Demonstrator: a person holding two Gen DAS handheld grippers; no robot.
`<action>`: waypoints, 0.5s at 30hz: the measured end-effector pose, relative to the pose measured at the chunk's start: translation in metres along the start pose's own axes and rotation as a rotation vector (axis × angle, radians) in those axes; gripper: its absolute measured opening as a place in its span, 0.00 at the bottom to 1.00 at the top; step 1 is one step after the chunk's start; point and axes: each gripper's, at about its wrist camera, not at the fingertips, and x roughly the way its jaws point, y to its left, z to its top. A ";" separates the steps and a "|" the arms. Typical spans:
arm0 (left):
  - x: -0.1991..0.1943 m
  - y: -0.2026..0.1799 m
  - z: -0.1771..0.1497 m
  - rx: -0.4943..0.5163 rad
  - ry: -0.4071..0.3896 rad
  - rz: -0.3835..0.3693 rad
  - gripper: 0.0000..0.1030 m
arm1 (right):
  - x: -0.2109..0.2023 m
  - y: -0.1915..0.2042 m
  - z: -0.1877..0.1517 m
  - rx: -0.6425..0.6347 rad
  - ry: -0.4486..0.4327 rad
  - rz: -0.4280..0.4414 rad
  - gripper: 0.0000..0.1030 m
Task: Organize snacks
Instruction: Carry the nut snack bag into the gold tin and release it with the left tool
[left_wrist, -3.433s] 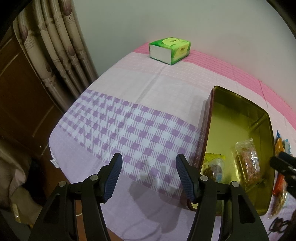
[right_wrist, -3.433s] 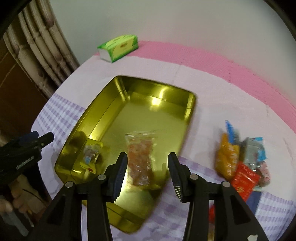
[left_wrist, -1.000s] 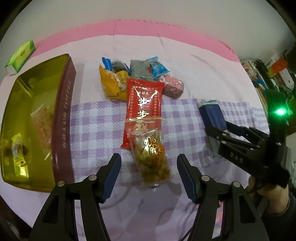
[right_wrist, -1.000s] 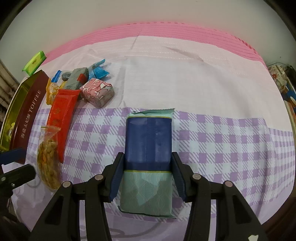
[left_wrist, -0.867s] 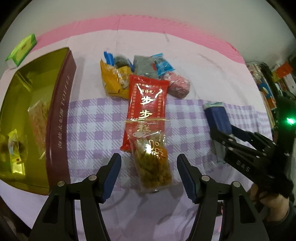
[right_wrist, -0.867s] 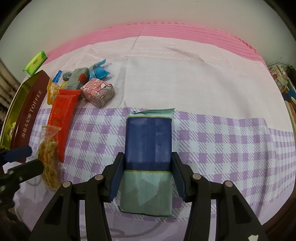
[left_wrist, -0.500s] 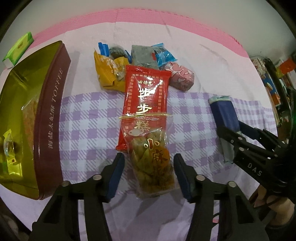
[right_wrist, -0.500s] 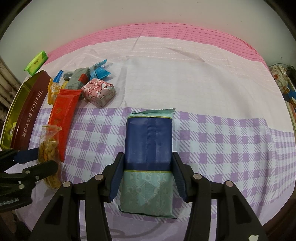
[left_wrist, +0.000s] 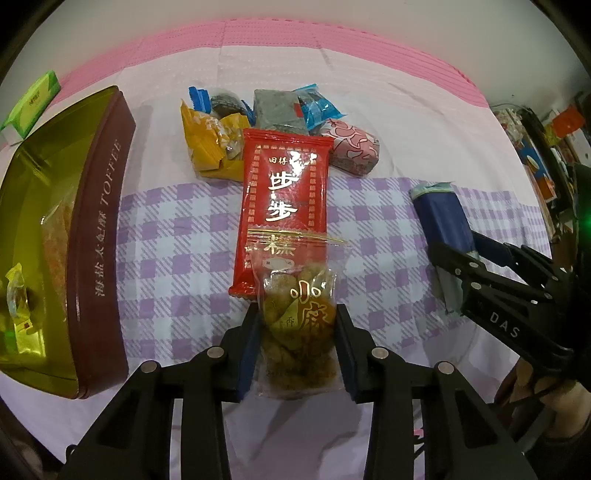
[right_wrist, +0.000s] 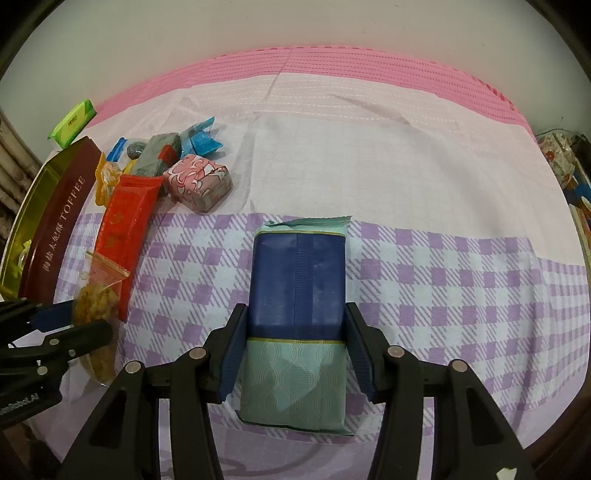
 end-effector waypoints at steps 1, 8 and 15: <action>-0.001 0.000 -0.001 0.002 -0.002 0.001 0.38 | 0.000 0.000 0.000 -0.001 0.000 -0.001 0.48; -0.002 0.005 -0.002 0.008 0.006 0.006 0.38 | 0.001 0.001 0.000 -0.002 0.001 -0.004 0.48; -0.012 0.008 -0.004 0.024 -0.012 0.017 0.38 | 0.002 0.004 0.001 -0.014 0.001 -0.019 0.49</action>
